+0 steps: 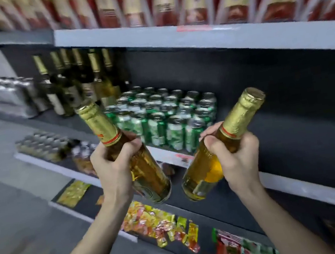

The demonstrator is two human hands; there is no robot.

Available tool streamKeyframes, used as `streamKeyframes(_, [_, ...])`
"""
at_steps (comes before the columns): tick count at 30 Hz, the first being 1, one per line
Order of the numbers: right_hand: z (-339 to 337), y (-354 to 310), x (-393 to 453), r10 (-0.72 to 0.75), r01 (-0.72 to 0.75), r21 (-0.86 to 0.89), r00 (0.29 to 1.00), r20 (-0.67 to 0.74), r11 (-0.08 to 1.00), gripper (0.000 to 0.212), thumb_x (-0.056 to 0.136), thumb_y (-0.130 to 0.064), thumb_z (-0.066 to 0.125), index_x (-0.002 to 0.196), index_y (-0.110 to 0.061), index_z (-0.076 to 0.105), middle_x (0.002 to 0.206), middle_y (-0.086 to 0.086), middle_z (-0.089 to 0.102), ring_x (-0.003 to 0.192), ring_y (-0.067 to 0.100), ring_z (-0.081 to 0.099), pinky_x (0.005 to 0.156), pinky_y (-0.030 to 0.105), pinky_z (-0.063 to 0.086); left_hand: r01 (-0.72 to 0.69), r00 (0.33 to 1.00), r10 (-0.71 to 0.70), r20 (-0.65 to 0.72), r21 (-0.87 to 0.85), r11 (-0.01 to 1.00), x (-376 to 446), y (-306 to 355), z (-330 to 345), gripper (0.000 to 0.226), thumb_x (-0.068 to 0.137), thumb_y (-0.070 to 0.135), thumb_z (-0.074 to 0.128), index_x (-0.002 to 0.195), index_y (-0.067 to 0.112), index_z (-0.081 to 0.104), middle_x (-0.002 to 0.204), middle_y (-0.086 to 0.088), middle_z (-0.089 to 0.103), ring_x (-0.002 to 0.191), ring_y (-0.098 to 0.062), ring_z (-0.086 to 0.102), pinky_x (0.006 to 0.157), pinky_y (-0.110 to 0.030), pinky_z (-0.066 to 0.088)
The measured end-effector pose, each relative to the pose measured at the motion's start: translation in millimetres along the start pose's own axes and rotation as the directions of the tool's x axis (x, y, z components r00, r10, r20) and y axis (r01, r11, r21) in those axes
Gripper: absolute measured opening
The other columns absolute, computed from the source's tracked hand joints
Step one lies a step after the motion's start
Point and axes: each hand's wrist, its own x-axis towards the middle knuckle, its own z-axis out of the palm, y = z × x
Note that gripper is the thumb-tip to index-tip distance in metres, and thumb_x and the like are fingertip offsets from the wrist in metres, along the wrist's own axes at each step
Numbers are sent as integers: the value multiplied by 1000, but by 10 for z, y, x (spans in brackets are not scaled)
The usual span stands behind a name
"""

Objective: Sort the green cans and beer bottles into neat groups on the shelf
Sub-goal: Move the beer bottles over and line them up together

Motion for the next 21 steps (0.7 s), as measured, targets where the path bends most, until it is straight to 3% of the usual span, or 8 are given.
streamKeyframes(2, [493, 77, 10, 12, -13, 11, 999, 48, 1000, 3, 82, -7, 70, 85, -9, 69, 86, 11, 72, 76, 11, 68, 71, 22, 55, -18, 999, 19, -41, 34, 999, 224, 41, -430, 8, 69, 23, 77, 77, 21, 77, 77, -13, 68, 78, -43, 66, 74, -59, 55])
streamKeyframes(7, [1526, 189, 103, 28, -39, 84, 991, 130, 996, 16, 77, -26, 71, 85, -13, 71, 85, 9, 74, 78, 14, 70, 74, 24, 56, -53, 992, 65, -110, 109, 993, 687, 186, -1280, 12, 69, 25, 76, 80, 19, 76, 79, -2, 73, 76, -22, 67, 70, -35, 56])
streamKeyframes(9, [1857, 231, 169, 17, -34, 100, 986, 169, 994, 12, 77, -26, 70, 84, -16, 72, 85, 8, 74, 78, 13, 71, 74, 22, 55, -77, 985, 96, -143, 133, 988, 854, 203, -1522, 21, 68, 25, 75, 82, 9, 75, 81, -9, 75, 75, -22, 68, 69, -31, 56])
streamKeyframes(12, [2251, 325, 307, -7, -13, 95, 978, 206, 995, 18, 78, -26, 70, 86, -10, 72, 83, 1, 75, 78, 11, 71, 73, 19, 54, -102, 972, 130, -194, 150, 983, 1098, 170, -1789, 24, 67, 24, 75, 83, 6, 74, 85, -22, 73, 77, -29, 68, 69, -36, 57])
streamKeyframes(16, [2648, 530, 538, -12, -12, 109, 976, 219, 994, 16, 79, -27, 70, 87, -13, 73, 83, -4, 75, 77, 11, 71, 72, 21, 55, -103, 965, 135, -223, 151, 983, 1457, 60, -1992, 11, 68, 24, 75, 79, 21, 75, 82, -11, 73, 78, -34, 69, 73, -46, 59])
streamKeyframes(21, [3084, 952, 944, -80, 56, 121, 977, 199, 991, 13, 82, -26, 69, 87, -14, 72, 84, 2, 74, 78, 11, 70, 73, 20, 54, -127, 966, 161, -204, 169, 977, 2057, -170, -2138, 10, 68, 22, 75, 77, 21, 75, 78, -9, 71, 78, -42, 69, 74, -66, 58])
